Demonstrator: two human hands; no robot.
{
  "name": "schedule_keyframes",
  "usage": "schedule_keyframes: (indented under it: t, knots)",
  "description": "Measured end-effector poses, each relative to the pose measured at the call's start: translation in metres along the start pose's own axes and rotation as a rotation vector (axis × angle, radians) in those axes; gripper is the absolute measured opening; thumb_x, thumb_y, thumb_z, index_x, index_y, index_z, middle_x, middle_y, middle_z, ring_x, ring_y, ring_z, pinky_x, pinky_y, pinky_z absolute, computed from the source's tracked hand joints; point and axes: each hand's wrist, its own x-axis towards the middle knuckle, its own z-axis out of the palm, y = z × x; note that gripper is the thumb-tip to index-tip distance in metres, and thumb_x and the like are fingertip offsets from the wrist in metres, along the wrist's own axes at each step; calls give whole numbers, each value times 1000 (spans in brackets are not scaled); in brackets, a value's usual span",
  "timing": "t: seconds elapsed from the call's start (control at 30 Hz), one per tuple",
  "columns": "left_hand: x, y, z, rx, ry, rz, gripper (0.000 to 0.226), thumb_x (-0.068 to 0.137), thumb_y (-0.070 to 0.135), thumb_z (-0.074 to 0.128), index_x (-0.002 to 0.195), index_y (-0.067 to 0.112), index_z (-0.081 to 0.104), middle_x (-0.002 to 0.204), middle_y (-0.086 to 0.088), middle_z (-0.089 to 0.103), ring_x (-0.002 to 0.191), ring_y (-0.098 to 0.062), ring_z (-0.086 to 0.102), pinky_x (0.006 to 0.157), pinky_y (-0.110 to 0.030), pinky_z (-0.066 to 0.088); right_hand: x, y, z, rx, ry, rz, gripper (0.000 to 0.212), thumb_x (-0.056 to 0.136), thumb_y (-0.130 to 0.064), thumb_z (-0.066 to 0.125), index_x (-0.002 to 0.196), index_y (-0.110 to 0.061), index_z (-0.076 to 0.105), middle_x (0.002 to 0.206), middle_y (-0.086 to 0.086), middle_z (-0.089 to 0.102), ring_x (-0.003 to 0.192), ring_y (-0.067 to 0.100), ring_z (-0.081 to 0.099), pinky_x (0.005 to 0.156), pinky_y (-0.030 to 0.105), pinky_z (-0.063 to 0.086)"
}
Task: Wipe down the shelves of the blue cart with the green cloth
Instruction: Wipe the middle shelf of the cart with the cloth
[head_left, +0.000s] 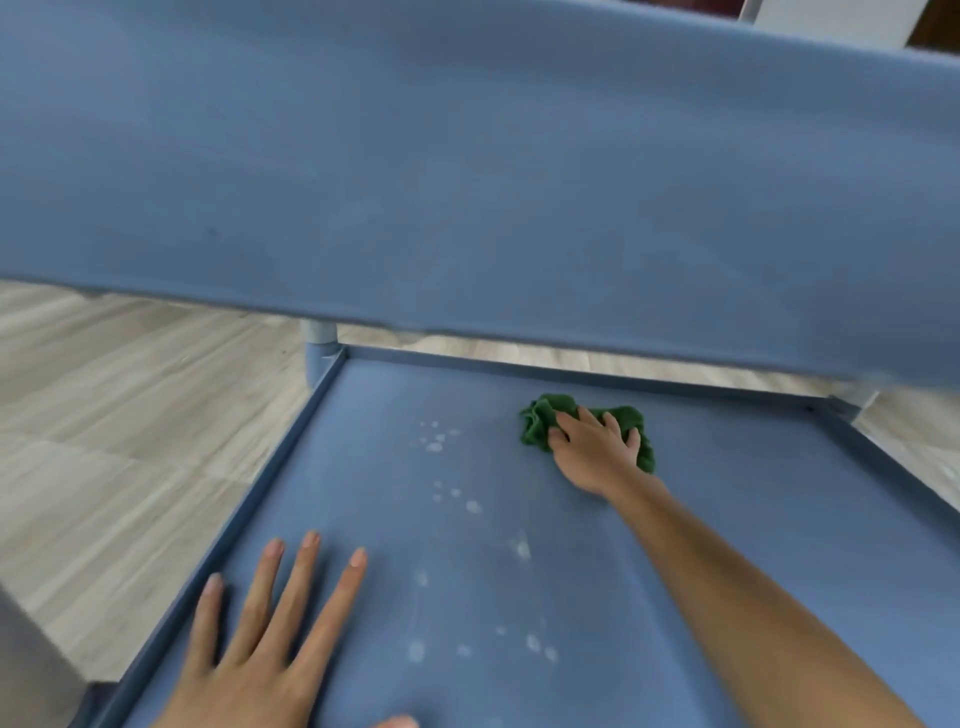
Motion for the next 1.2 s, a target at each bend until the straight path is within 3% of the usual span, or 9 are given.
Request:
schedule_keyframes:
  t: [0.1, 0.2, 0.27, 0.4, 0.47, 0.6, 0.9, 1.03, 1.2]
  knots:
    - [-1, -4, 1, 40, -10, 20, 62, 103, 53, 10, 153, 26, 36, 142, -22, 51, 124, -51, 50, 93, -66, 44, 47, -17, -3, 42, 4, 39, 49, 92, -45, 25, 137, -31, 39, 154, 1, 29, 144, 35, 15, 113, 65, 4]
    - [-1, -18, 11, 98, -29, 52, 74, 87, 26, 20, 157, 31, -5, 149, -27, 38, 131, -55, 39, 101, -70, 37, 71, -19, -5, 74, 19, 87, 54, 93, -46, 26, 145, -32, 31, 158, 1, 22, 145, 33, 13, 114, 64, 3]
    - [-2, -15, 10, 107, -3, 25, 61, 98, 45, 13, 158, 33, 14, 147, -23, 45, 129, -53, 43, 111, -59, 29, 73, -20, -7, 55, 2, 67, 52, 94, -47, 24, 144, -36, 31, 159, 1, 19, 145, 34, 12, 113, 65, 2]
    - [1, -2, 0, 14, 47, -36, 100, 76, 92, 25, 136, 19, 58, 139, -13, 58, 123, -45, 54, 106, -59, 32, 46, -14, 0, 38, 15, 26, 46, 93, -48, 22, 134, -38, 41, 155, 0, 26, 144, 37, 15, 111, 67, 4]
    - [0, -2, -9, -63, -61, -24, 101, 72, 96, 21, 145, 30, 47, 151, -8, 46, 135, -40, 42, 105, -66, 35, 26, -11, 4, 31, 2, -17, 46, 93, -49, 20, 132, -36, 42, 156, -2, 24, 144, 37, 13, 111, 67, 5]
    - [-2, -6, 0, -142, -93, -47, 99, 57, 103, -3, 141, 58, -28, 158, 14, -29, 144, -12, -32, 119, -48, -16, -42, -4, 9, 32, -44, -35, 43, 94, -52, 18, 125, -37, 44, 157, -3, 22, 146, 36, 9, 112, 66, 5]
    - [-6, -10, 5, -153, -108, -63, 110, 63, 101, 0, 146, 35, -29, 160, 15, -25, 144, -8, -31, 119, -44, -17, -262, 13, 22, -31, 17, -123, 49, 91, -59, 12, 137, -54, 30, 159, -16, 15, 148, 22, 9, 117, 52, 9]
    - [-6, -10, 5, -157, -98, -56, 111, 63, 101, 0, 146, 33, -29, 160, 14, -25, 144, -9, -31, 119, -45, -18, -314, 3, 16, -48, 61, -147, 59, 92, -59, 9, 126, -47, 55, 144, -9, 48, 134, 27, 44, 109, 50, 31]
    - [-6, -10, 5, -145, -130, -35, 113, 61, 101, -5, 146, 32, -31, 158, 13, -31, 141, -10, -38, 118, -45, -20, -282, -5, 22, -58, -18, -91, 56, 82, -62, 1, 135, -65, 18, 158, -24, 7, 148, 18, 4, 118, 48, 3]
